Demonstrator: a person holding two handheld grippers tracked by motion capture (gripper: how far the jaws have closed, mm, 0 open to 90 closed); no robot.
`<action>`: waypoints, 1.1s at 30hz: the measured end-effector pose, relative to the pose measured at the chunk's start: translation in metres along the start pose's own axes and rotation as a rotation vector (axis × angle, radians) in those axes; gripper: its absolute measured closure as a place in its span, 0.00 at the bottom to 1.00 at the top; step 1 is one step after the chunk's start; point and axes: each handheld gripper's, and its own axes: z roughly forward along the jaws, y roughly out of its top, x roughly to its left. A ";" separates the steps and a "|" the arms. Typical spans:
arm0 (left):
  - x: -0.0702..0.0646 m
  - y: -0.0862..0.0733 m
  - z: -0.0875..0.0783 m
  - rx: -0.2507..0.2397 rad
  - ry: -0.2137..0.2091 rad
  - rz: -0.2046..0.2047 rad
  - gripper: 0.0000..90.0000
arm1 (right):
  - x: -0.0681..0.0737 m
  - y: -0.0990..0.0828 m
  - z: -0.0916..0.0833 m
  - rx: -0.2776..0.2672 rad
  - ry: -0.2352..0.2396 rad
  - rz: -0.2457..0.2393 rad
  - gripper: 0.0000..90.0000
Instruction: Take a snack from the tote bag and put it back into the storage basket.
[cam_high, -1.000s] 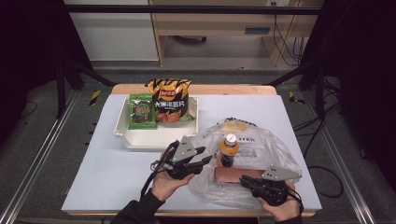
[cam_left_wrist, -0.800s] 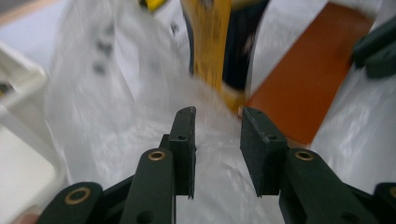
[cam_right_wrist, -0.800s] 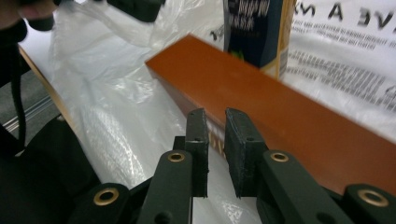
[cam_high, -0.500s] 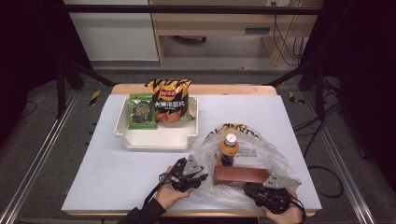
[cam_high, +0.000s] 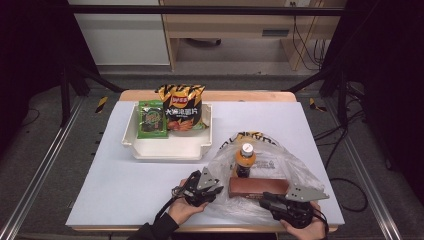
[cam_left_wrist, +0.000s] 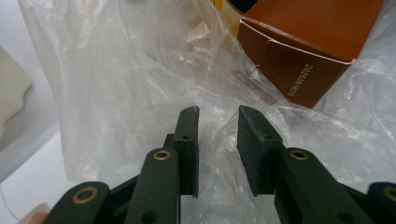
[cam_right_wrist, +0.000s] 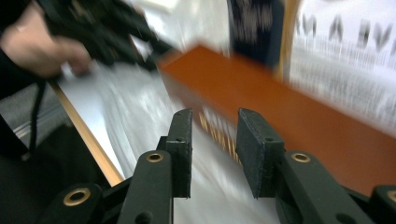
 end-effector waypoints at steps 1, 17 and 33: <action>0.000 0.000 0.000 0.002 0.000 0.003 0.76 | 0.002 0.006 -0.001 -0.018 0.006 -0.007 0.73; 0.002 0.001 -0.004 0.005 -0.008 0.005 0.76 | -0.021 0.023 0.019 0.044 -0.066 -0.099 0.30; 0.015 0.011 -0.036 -0.058 -0.026 -0.034 0.72 | -0.021 0.027 0.041 0.079 0.027 -0.185 0.34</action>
